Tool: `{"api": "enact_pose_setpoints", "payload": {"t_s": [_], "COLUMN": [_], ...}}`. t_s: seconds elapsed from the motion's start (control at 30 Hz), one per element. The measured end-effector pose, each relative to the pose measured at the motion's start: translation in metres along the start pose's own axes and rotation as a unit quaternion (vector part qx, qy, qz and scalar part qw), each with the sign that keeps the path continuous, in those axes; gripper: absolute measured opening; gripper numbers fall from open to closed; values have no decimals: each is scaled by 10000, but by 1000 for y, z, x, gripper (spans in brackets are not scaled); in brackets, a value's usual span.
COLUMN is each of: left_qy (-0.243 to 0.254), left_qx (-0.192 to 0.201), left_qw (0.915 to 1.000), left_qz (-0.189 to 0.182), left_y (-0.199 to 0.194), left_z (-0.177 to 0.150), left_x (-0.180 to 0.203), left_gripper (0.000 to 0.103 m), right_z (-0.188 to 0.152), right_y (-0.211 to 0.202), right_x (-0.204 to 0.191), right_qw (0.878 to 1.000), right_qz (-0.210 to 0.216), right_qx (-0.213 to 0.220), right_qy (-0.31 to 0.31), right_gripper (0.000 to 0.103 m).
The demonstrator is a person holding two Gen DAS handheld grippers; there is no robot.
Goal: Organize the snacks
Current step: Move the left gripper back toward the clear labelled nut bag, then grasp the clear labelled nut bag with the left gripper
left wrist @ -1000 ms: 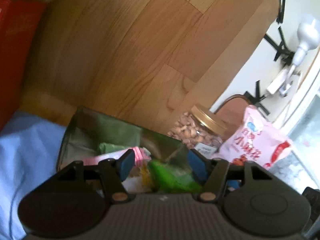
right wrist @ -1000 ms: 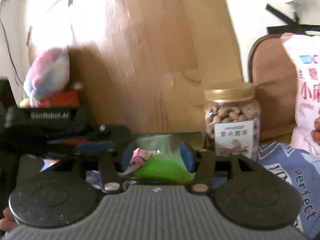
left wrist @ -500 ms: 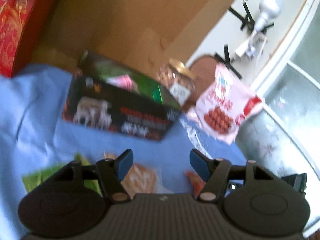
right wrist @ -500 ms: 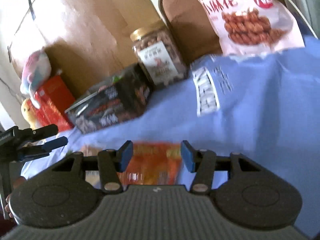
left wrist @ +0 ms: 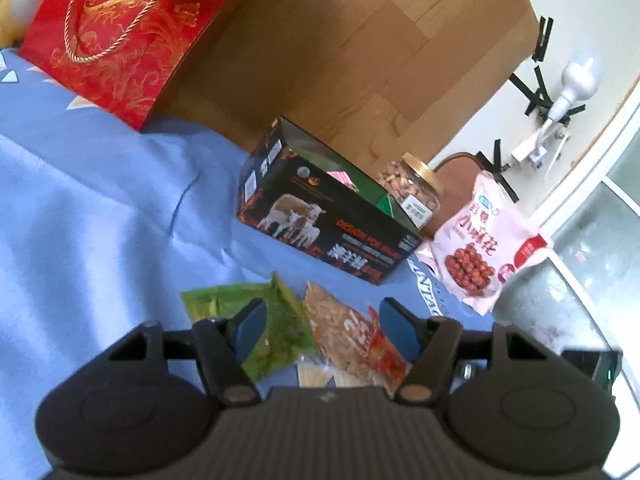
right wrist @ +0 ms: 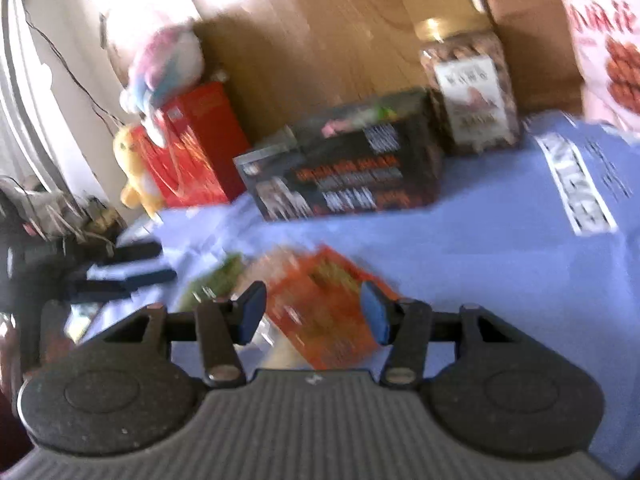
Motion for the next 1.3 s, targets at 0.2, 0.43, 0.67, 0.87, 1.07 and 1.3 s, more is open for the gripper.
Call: {"api": "enact_pose_setpoints", "payload": {"t_s": [0.2, 0.43, 0.67, 0.87, 1.07, 1.3], "left_qy": [-194, -50, -301, -119, -173, -170], "left_qx": [-810, -894, -651, -576, -539, -515], "left_qw": [9948, 9953, 9968, 9970, 9968, 9969], "left_qz": [-578, -375, -350, -503, -569, -578], "left_y": [21, 37, 38, 37, 37, 36], "left_z": [-25, -36, -30, -33, -33, -33], "left_x": [9, 15, 1, 6, 4, 4], "left_gripper": [64, 64, 64, 74, 74, 74], "right_z": [26, 7, 6, 31, 35, 10], "right_y": [49, 79, 38, 29, 77, 82], "right_x": [-13, -18, 15, 32, 24, 10], "right_qw": [9978, 9922, 9925, 9987, 9955, 9815], "right_qz": [485, 72, -424, -114, 442, 1042], "right_qx": [-325, -735, -572, -426, -837, -1578], "right_qy": [-301, -1000, -989, -258, 24, 286], "right_gripper": [55, 51, 50, 52, 52, 34]}}
Point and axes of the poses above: each gripper's, at about its wrist camera, not at the fingertips, and y roughly the way its jaws point, x to its right, z to its top, the point moved 1 cm from there along y, roughly the way its jaws point, and after that the axes turned 13 degrees about x, right-handed, at the moved point
